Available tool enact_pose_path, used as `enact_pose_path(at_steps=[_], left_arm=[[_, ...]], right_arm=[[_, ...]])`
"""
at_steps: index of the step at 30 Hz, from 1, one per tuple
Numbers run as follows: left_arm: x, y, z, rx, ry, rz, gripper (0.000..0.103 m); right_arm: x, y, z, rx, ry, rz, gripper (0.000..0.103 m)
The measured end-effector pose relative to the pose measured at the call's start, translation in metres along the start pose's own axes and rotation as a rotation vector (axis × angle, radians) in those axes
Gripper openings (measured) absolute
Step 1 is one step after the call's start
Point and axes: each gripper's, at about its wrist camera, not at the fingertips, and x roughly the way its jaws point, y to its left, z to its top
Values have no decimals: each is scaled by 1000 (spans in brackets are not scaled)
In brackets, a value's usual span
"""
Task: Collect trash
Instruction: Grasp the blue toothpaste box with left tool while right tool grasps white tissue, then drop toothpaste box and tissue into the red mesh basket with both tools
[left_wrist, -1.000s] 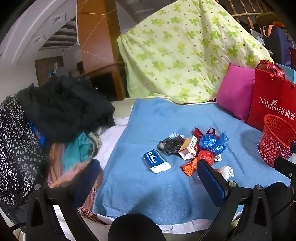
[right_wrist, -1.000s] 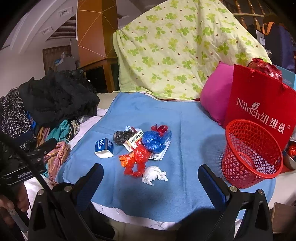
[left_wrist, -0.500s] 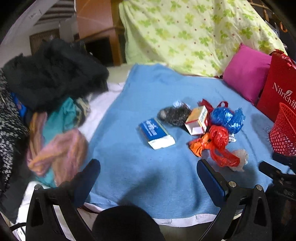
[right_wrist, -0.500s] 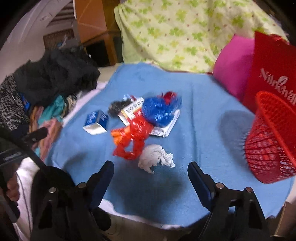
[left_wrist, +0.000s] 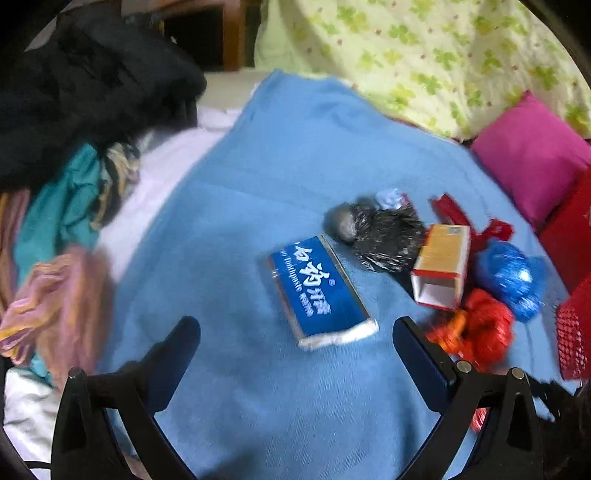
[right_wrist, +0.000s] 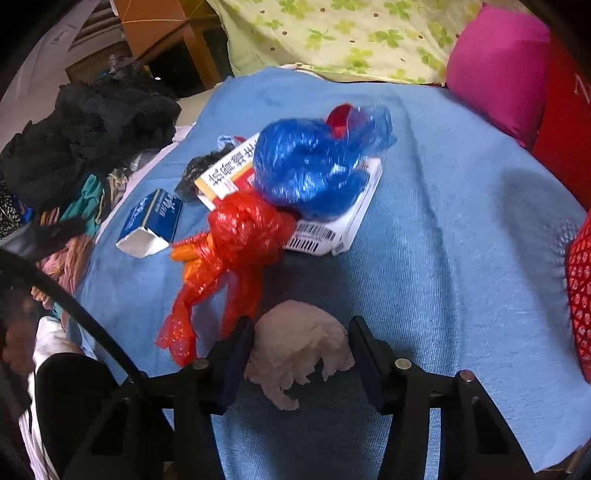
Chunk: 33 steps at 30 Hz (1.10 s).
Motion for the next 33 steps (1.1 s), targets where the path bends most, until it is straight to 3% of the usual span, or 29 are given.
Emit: enact_pose_path(at_steps=[4,6,8,9,16,22,25,29,33], left_arm=[[38,-5,6,-41,88,0,99],[51,-7,4,-58,126,-18,78],[59,-6,1,-87,153,-73,62],[59,-6,-1,-95,149,-92,60],[37,-8,-10,-56,77,-92,57],[-22,-24,-16,19,-32,-104,57],[-67,-68,-16,142,-103,-179,57],[-120,-145,-18,318,-174,-351,58],[-154,-222,-23,448,-166,-524,58]], right_arm=[[-4,-11,-4,24,-4,31,45],[-7,-16,-7,27,-4,31,43],[-13,-19,-10,35,-9,34,41],[-17,-21,-12,41,-14,37,40],[-56,-32,-19,53,-128,59,39],[-112,-36,-18,48,-275,56,39],[-151,-42,-20,46,-364,24,39],[-213,-69,-21,94,-495,-22,39],[-262,-117,-26,200,-573,-71,40]])
